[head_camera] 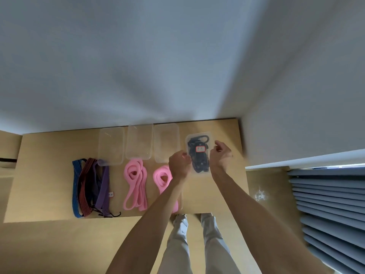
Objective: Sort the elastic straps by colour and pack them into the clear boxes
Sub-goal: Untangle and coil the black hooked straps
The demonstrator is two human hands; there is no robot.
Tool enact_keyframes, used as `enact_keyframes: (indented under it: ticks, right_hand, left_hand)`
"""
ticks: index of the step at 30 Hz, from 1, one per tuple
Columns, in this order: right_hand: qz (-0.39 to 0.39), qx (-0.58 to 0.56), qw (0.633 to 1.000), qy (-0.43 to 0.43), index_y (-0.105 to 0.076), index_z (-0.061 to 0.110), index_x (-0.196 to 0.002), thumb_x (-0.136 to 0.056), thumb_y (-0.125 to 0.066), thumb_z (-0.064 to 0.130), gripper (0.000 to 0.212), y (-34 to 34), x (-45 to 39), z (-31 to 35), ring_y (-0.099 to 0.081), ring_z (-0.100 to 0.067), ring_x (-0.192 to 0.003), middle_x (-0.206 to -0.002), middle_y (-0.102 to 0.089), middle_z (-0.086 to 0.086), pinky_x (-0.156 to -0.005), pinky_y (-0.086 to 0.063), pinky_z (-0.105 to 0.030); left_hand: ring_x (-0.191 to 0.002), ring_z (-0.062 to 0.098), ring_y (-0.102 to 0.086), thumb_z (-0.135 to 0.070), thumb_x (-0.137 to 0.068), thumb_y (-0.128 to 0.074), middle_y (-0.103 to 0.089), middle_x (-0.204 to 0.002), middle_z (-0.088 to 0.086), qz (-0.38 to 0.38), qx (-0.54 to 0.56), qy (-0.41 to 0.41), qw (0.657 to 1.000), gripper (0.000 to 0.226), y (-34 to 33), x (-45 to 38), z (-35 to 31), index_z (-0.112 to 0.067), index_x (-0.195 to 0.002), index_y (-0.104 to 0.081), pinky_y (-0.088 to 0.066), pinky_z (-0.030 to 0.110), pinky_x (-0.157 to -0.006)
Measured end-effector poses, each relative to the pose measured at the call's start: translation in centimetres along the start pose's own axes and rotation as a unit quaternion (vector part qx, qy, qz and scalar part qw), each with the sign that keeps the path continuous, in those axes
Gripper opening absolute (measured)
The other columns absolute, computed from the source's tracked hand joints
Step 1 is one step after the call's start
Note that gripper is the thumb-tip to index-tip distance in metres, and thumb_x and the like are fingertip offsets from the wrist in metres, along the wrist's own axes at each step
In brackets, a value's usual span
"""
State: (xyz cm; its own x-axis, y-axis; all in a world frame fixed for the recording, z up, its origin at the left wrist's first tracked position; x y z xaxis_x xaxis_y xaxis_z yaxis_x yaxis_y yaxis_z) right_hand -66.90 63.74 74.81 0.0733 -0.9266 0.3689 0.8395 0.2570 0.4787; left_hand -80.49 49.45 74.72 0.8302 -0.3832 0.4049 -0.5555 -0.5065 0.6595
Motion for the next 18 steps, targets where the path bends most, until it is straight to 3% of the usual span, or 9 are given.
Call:
enact_keyframes:
  ticks: [5,10,13,16,18]
  right_hand:
    - [-0.022,0.076,0.996,0.038,-0.074,-0.002,-0.104,-0.087,-0.049,-0.013,0.032,-0.8,-0.8,0.1,-0.066,-0.035,-0.091,-0.098,-0.073,-0.019,-0.078,-0.052,-0.037]
    - [0.001,0.155,0.986,0.056,-0.073,0.005,-0.115,-0.088,-0.053,-0.013,0.038,-1.8,-1.6,-0.1,-0.069,-0.032,-0.093,-0.108,-0.071,-0.017,-0.075,-0.054,-0.032]
    - [0.024,0.174,0.983,0.053,-0.072,0.009,-0.119,-0.09,-0.055,-0.009,0.038,-2.4,-1.8,-0.4,-0.069,-0.03,-0.095,-0.113,-0.069,-0.014,-0.076,-0.055,-0.032]
    - [0.025,0.177,0.983,0.047,-0.073,0.01,-0.117,-0.09,-0.057,-0.007,0.036,-2.2,-1.8,-0.5,-0.069,-0.029,-0.094,-0.112,-0.07,-0.015,-0.072,-0.05,-0.027]
    - [0.022,0.182,0.982,0.05,-0.073,0.01,-0.116,-0.09,-0.056,-0.006,0.035,-2.1,-1.9,-0.4,-0.068,-0.029,-0.092,-0.109,-0.071,-0.015,-0.074,-0.052,-0.029]
  left_hand:
    - [-0.068,0.019,-0.051,-0.006,-0.093,-0.055,-0.061,-0.074,0.005,0.006,-0.042,0.028,0.999,0.018,-0.6,-0.9,0.2,0.001,-0.084,-0.069,-0.037,0.028,-0.058]
    - [-0.067,0.023,-0.059,-0.008,-0.094,-0.058,-0.067,-0.075,0.007,-0.001,-0.064,0.03,0.997,0.018,-0.9,-2.0,0.3,-0.002,-0.08,-0.068,-0.042,0.03,-0.056]
    - [-0.062,0.02,-0.056,-0.004,-0.091,-0.059,-0.061,-0.068,0.003,-0.004,-0.071,0.026,0.997,0.018,-0.9,-1.8,0.4,-0.005,-0.074,-0.064,-0.036,0.026,-0.048]
    - [-0.069,0.026,-0.062,-0.001,-0.089,-0.059,-0.067,-0.076,0.007,-0.003,-0.087,0.015,0.996,0.01,-0.7,-1.8,0.2,-0.003,-0.083,-0.066,-0.048,0.035,-0.057]
    - [-0.068,0.025,-0.061,0.0,-0.089,-0.059,-0.069,-0.079,0.008,0.0,-0.102,0.0,0.995,0.009,-0.7,-1.7,-0.2,-0.003,-0.086,-0.067,-0.047,0.035,-0.057]
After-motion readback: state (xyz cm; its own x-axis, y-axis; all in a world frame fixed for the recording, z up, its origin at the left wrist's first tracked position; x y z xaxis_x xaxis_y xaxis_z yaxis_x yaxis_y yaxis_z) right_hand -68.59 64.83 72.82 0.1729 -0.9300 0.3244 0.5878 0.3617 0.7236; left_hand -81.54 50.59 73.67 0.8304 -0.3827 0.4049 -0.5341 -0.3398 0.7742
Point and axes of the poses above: each hand's wrist, its own x-axis away from the middle knuckle, its own y-axis out of the back of the hand, z = x × y, the point moved 8 cm from there along -x, towards the middle knuckle
